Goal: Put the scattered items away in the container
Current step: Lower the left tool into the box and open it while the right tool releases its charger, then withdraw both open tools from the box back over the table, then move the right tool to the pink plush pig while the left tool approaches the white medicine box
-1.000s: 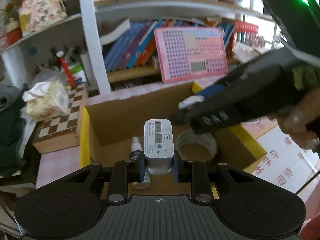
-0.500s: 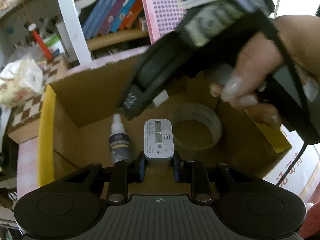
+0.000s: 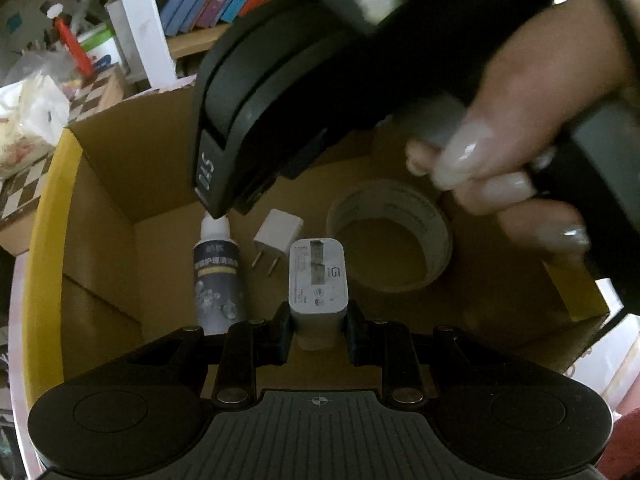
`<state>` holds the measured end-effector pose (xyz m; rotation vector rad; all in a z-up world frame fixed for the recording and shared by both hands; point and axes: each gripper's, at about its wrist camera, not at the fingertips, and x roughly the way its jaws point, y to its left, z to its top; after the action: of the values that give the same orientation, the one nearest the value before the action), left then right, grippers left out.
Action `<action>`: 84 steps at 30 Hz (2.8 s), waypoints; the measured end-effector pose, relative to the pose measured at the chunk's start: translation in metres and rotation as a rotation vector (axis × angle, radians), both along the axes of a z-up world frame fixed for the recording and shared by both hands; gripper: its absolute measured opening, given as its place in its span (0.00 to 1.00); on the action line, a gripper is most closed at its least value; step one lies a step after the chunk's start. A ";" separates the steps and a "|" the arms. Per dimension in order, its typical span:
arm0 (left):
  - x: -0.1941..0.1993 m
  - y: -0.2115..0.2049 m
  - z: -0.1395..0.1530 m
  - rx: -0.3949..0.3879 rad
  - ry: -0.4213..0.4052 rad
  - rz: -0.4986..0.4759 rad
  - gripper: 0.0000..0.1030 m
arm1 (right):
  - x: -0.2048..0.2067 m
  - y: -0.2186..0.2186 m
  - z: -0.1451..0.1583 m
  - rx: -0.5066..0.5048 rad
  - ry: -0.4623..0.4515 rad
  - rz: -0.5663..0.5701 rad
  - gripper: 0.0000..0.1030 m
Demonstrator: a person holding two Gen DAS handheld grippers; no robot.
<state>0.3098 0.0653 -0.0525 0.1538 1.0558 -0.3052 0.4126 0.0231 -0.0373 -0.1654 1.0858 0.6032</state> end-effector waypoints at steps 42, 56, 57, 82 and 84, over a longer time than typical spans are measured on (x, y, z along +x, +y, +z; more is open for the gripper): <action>-0.186 0.050 0.077 -0.053 -0.357 0.218 0.86 | -0.221 -0.071 0.074 0.135 -0.247 -0.085 0.57; -0.208 0.039 0.039 -0.086 -0.196 0.182 0.91 | -0.286 -0.095 0.026 -0.036 -0.256 -0.257 0.85; -0.208 0.036 0.037 -0.086 -0.185 0.173 0.91 | -0.288 -0.097 0.024 -0.042 -0.246 -0.267 0.86; -0.185 -0.047 0.015 -0.138 -0.097 -0.041 0.91 | -0.294 -0.172 0.011 -0.137 -0.193 -0.428 0.88; -0.179 -0.055 0.016 -0.143 -0.097 -0.056 0.91 | -0.290 -0.180 0.010 -0.139 -0.190 -0.435 0.88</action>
<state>0.1310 0.0100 -0.0366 0.0696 0.9318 -0.4187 0.1229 -0.1566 -0.0269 -0.0995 0.9405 0.1184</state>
